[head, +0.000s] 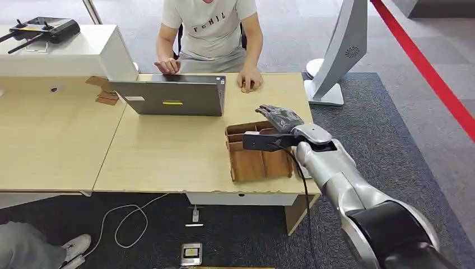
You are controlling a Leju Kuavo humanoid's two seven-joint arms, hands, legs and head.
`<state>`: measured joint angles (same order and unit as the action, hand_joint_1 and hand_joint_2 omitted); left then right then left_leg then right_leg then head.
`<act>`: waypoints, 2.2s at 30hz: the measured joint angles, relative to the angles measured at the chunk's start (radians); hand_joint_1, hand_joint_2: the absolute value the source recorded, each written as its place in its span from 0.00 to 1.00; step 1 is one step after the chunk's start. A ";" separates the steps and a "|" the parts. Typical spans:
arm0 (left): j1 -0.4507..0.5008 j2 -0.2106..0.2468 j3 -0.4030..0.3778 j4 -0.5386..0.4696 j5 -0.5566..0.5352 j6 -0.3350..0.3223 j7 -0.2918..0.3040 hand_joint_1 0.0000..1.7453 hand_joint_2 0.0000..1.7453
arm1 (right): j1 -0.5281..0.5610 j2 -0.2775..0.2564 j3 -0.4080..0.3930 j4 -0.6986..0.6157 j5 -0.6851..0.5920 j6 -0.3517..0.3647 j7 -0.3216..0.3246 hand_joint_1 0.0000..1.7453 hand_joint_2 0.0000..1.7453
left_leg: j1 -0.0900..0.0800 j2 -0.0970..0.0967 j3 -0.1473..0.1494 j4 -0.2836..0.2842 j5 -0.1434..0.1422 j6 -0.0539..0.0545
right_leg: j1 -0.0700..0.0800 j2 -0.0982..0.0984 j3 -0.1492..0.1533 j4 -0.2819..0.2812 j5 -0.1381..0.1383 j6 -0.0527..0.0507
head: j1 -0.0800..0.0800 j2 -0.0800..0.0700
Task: Pass the card to the sensor for recognition and then transmit it.
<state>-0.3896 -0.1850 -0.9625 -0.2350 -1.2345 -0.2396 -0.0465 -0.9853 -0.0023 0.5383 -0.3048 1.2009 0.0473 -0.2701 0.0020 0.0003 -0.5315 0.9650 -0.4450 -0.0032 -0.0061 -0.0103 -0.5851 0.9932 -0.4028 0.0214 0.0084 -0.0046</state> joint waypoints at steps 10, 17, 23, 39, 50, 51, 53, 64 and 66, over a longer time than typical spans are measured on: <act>0.000 0.000 0.002 0.000 0.000 0.000 0.000 0.00 0.00 | -0.001 -0.006 0.000 0.002 -0.013 -0.009 -0.008 1.00 1.00 | 0.000 0.000 0.000 0.000 0.000 0.000 | 0.000 0.000 0.000 0.000 0.000 0.000 | 0.000 0.000; 0.000 0.000 0.002 0.000 -0.001 0.000 0.002 0.00 0.00 | -0.001 -0.006 0.000 0.002 -0.013 -0.009 -0.009 1.00 1.00 | 0.000 0.000 0.000 0.000 0.000 0.000 | 0.000 0.000 0.000 0.000 0.000 0.000 | 0.000 0.000; 0.000 0.000 0.002 0.000 -0.001 0.000 0.004 0.00 0.00 | 0.002 -0.007 0.001 0.005 -0.013 -0.011 -0.010 1.00 1.00 | 0.000 0.000 0.000 0.000 0.000 0.000 | 0.000 0.000 0.000 0.000 0.000 0.000 | 0.000 0.000; 0.000 -0.005 0.004 0.000 -0.006 0.003 0.003 0.00 0.00 | 0.010 -0.006 0.001 0.005 -0.041 -0.114 -0.040 1.00 1.00 | 0.000 0.000 0.000 0.000 0.000 0.000 | 0.000 0.000 0.000 0.000 0.000 0.000 | 0.000 0.000; 0.000 -0.006 0.004 0.000 -0.022 -0.001 -0.009 0.00 0.00 | -0.029 -0.006 0.001 0.004 -0.058 -0.173 -0.058 1.00 1.00 | 0.000 0.000 0.000 0.000 0.000 0.000 | 0.000 0.000 0.000 0.000 0.000 0.000 | 0.000 0.000; 0.000 -0.006 0.004 0.000 -0.022 -0.001 -0.009 0.00 0.00 | -0.033 -0.006 0.001 0.004 -0.058 -0.175 -0.059 1.00 1.00 | 0.000 0.000 0.000 0.000 0.000 0.000 | 0.000 0.000 0.000 0.000 0.000 0.000 | 0.000 0.000; 0.000 -0.008 0.004 0.000 -0.022 -0.001 -0.009 0.00 0.00 | -0.038 -0.006 0.001 0.004 -0.058 -0.178 -0.060 1.00 1.00 | 0.000 0.000 0.000 0.000 0.000 0.000 | 0.000 0.000 0.000 0.000 0.000 0.000 | 0.000 0.000; 0.000 -0.011 0.004 0.000 -0.023 -0.002 -0.008 0.00 0.00 | -0.040 -0.005 0.001 0.005 -0.059 -0.179 -0.061 1.00 1.00 | 0.000 0.000 0.000 0.000 0.000 0.000 | 0.000 0.000 0.000 0.000 0.000 0.000 | 0.000 0.000; 0.000 -0.010 0.004 0.000 -0.023 -0.002 -0.008 0.00 0.00 | -0.040 -0.003 0.001 0.005 -0.059 -0.179 -0.061 1.00 1.00 | 0.000 0.000 0.000 0.000 0.000 0.000 | 0.000 0.000 0.000 0.000 0.000 0.000 | 0.000 0.000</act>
<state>-0.3900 -0.1953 -0.9583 -0.2350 -1.2570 -0.2411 -0.0549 -1.0249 -0.0050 0.5390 -0.3002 1.1421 -0.1316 -0.3307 0.0020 0.0003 -0.5317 0.9650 -0.4450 -0.0032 -0.0061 -0.0103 -0.5850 0.9931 -0.4028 0.0214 0.0084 -0.0046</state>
